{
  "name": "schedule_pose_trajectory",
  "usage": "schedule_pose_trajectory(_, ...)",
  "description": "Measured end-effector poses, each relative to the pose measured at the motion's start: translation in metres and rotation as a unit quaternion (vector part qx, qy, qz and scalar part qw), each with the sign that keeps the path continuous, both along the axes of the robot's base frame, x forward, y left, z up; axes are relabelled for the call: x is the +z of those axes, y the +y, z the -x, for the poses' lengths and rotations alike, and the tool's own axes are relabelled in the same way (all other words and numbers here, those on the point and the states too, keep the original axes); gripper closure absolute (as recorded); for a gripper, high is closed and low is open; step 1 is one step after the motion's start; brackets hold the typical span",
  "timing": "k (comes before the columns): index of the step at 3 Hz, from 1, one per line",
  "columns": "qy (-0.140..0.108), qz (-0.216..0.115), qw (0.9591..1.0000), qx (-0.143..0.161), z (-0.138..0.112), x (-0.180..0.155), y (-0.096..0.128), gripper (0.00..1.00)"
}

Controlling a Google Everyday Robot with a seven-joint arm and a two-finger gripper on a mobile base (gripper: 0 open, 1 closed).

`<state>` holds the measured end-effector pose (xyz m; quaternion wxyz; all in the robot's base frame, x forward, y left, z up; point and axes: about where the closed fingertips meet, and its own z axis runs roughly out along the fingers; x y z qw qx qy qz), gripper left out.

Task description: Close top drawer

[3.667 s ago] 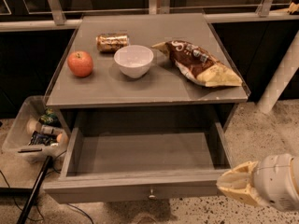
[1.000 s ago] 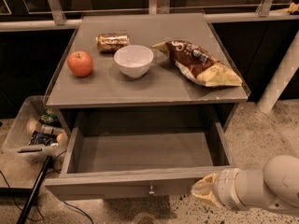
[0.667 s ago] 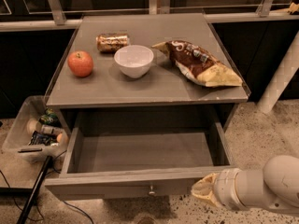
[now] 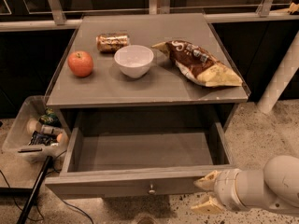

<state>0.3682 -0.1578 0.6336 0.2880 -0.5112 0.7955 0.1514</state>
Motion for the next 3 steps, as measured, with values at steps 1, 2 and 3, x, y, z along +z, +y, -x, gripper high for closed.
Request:
schedule_pose_trajectory(1,-0.011,-0.003,0.9999,0.004,-0.009,0.004,0.003,0.0)
schedule_pose_trajectory(2,-0.042,-0.01,0.9989,0.018,-0.053,0.01,0.009,0.16)
schedule_pose_trajectory(3,-0.08,-0.018,0.9958,0.04,-0.112,0.032,0.02,0.38)
